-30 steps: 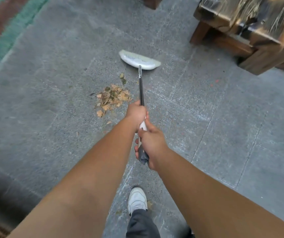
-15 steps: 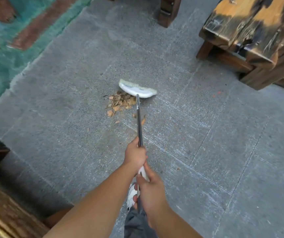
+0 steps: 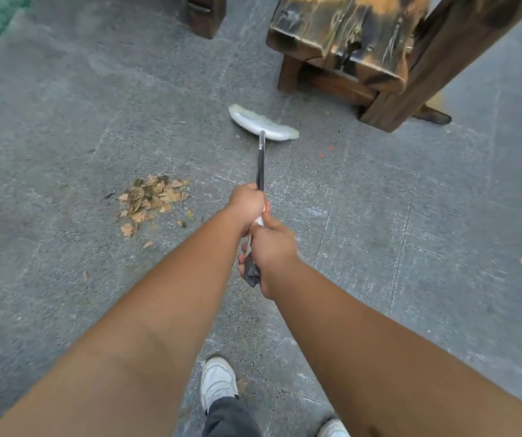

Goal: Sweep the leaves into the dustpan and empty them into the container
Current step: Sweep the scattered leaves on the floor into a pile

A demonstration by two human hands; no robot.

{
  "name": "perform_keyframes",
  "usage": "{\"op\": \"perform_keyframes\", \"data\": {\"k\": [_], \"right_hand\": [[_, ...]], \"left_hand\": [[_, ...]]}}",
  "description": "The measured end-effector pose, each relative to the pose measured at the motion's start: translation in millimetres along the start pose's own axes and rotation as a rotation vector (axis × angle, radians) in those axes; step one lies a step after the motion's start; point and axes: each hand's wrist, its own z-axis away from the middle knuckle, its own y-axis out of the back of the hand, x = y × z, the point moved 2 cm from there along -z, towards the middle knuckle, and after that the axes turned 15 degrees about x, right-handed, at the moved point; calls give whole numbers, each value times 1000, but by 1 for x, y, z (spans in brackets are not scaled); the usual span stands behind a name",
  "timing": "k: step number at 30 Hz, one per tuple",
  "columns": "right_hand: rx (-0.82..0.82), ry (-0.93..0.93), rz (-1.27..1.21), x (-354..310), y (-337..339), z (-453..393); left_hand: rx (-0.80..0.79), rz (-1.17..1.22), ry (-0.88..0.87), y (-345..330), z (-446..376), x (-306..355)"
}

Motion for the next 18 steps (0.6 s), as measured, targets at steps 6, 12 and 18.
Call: {"op": "perform_keyframes", "data": {"k": [6,12,18], "right_hand": [[-12,-57,-37,64,-2,17],[-70,-111,-42,140,5,81],[-134,-79,59,183,37,133]], "left_hand": [[26,-75,48,25,29,-49],[94,-59,97,82,100,-106],[156,8,175,115,166,-147]]}}
